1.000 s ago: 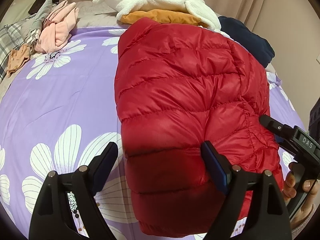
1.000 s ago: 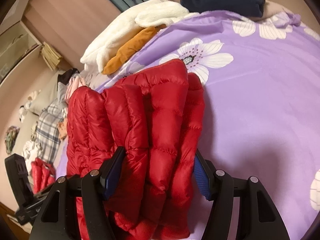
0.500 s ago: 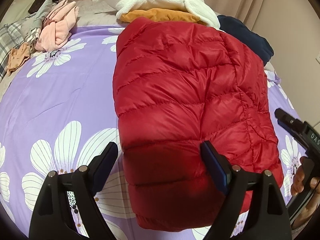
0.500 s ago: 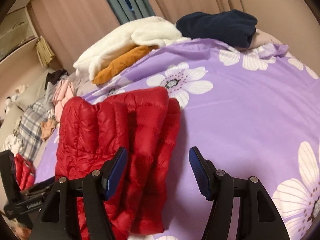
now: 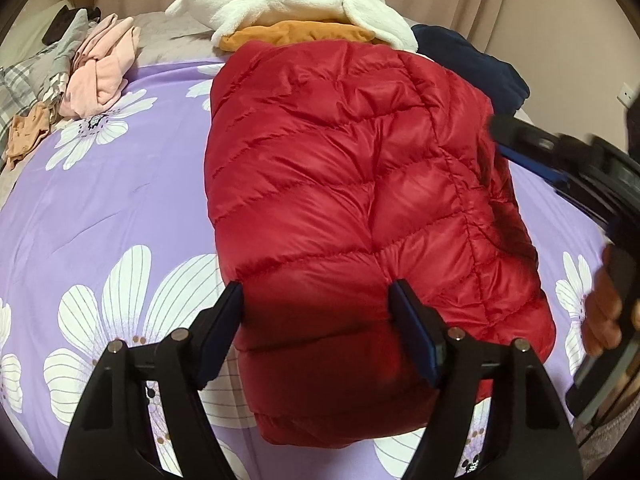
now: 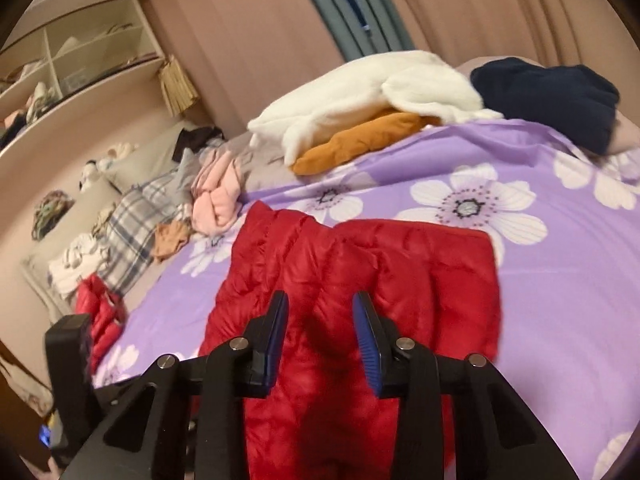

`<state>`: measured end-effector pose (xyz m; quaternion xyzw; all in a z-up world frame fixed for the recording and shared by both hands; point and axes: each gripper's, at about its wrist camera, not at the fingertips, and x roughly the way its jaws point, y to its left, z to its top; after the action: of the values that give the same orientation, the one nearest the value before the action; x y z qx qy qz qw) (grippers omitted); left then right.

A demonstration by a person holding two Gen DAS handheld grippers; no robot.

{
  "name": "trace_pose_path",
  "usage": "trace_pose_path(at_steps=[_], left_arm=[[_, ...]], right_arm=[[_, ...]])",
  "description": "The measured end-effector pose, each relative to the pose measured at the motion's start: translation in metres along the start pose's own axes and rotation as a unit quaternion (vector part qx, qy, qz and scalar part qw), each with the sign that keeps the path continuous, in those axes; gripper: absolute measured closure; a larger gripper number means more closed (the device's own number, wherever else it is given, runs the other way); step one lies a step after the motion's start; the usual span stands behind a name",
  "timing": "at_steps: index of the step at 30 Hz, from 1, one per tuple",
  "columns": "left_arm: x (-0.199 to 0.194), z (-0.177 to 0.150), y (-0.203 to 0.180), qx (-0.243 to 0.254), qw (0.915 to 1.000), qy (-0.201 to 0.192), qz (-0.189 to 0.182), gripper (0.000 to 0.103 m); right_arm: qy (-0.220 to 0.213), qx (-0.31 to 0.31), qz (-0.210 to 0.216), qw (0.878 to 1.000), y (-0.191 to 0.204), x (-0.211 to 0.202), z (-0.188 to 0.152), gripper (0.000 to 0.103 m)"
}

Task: Fold large clothes
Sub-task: 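Open the right tool and release the jacket while the left tool opens too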

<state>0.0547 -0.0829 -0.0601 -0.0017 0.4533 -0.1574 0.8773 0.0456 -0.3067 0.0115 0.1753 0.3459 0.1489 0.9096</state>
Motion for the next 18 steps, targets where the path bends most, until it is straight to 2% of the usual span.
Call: trace_pose_path(at_steps=[4,7,10,14,18], left_arm=[[0.002,0.0,0.001,0.0,1.0,0.0,-0.004,0.029],[0.003,0.001,0.0,0.003,1.0,0.0,-0.002,0.029],[0.001,0.0,-0.001,0.005,1.0,0.001,0.005,0.029],[-0.001,-0.002,-0.001,0.0,1.0,0.002,0.005,0.029],[-0.001,-0.004,-0.005,0.003,0.9999,0.002,0.012,0.029]], right_arm=[[0.042,0.024,-0.027,0.998,-0.013,0.028,-0.005,0.067],[0.048,0.03,-0.039,0.998,-0.016,0.03,-0.011,0.067],[0.038,0.026,-0.026,0.999,-0.009,0.01,-0.013,0.067],[0.015,-0.024,0.007,1.0,0.012,-0.026,-0.024,0.067],[0.028,-0.065,0.0,0.998,0.022,-0.041,-0.044,0.067]])
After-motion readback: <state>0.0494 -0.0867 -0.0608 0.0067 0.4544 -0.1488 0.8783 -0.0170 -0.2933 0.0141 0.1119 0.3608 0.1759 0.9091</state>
